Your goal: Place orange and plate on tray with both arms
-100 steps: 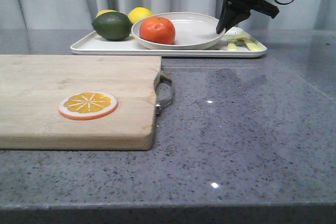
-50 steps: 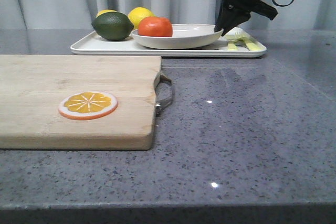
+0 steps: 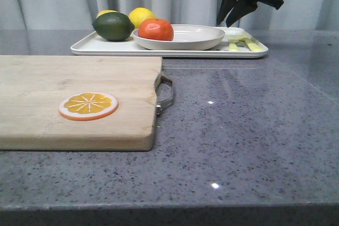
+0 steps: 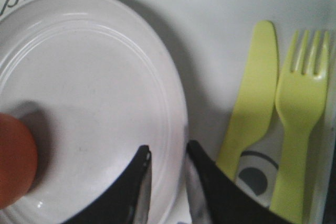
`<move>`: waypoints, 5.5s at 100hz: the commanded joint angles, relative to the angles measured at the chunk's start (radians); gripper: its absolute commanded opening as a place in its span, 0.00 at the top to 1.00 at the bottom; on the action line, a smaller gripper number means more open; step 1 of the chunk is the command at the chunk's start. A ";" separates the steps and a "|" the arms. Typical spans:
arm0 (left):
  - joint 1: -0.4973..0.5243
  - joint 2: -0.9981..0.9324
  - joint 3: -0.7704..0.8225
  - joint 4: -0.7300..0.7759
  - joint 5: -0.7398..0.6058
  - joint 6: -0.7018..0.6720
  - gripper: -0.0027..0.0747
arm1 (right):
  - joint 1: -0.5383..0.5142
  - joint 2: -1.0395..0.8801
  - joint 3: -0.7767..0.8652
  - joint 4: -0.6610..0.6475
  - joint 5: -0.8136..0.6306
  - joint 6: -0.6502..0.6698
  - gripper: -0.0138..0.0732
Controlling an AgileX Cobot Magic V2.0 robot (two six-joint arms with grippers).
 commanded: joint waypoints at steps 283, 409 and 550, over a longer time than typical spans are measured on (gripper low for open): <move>0.001 -0.001 -0.025 -0.015 -0.041 -0.008 0.99 | 0.045 -1.684 1.726 -0.166 -0.669 -0.205 0.92; 0.001 -0.303 0.113 -0.017 -0.045 -0.008 0.99 | 0.045 -2.202 2.123 -0.172 -0.668 -0.204 0.92; 0.386 -0.530 0.483 0.120 -0.451 -0.008 0.99 | 0.045 -2.202 2.123 -0.172 -0.668 -0.204 0.92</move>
